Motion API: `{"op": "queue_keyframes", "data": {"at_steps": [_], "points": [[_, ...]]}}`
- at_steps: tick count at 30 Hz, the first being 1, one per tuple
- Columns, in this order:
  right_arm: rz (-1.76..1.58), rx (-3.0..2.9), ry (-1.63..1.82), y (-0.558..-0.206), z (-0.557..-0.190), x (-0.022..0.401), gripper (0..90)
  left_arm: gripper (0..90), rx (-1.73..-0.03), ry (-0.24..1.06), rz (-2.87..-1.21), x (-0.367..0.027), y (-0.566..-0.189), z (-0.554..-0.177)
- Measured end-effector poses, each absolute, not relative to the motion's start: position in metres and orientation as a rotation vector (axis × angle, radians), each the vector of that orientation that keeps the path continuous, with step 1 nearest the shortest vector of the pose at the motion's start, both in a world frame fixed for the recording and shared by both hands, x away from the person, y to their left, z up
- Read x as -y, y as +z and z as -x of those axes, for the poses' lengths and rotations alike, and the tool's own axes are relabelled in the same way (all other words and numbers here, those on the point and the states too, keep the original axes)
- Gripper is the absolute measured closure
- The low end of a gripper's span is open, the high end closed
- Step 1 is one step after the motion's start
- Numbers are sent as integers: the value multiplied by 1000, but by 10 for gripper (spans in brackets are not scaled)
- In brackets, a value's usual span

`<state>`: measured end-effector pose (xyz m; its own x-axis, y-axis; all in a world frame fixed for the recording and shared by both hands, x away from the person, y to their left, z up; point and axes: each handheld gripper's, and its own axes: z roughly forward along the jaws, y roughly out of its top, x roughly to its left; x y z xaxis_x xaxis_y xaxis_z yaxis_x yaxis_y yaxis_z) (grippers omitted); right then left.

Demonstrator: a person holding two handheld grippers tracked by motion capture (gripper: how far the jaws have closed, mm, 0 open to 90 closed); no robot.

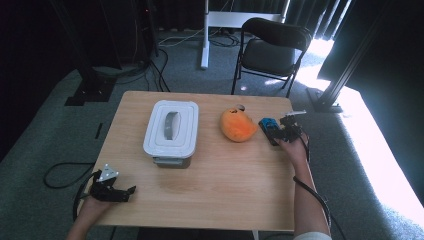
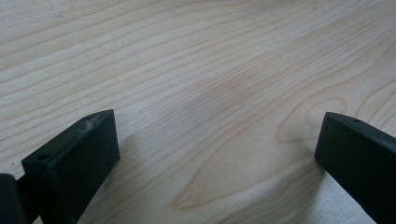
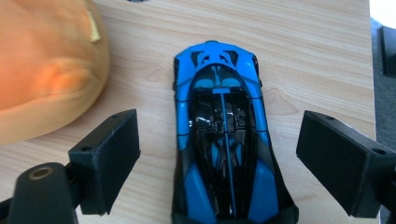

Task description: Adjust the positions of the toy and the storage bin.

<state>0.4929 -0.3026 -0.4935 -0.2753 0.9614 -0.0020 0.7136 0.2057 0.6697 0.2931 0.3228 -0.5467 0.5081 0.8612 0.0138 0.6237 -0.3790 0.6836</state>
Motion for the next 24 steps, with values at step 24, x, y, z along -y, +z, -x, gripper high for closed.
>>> {"op": "queue_keyframes", "data": {"at_steps": [24], "points": [[-1608, -2174, 652, -528, -524, 298, 225, 2, -1222, 499, -2124, -322, -547, -292]]}}
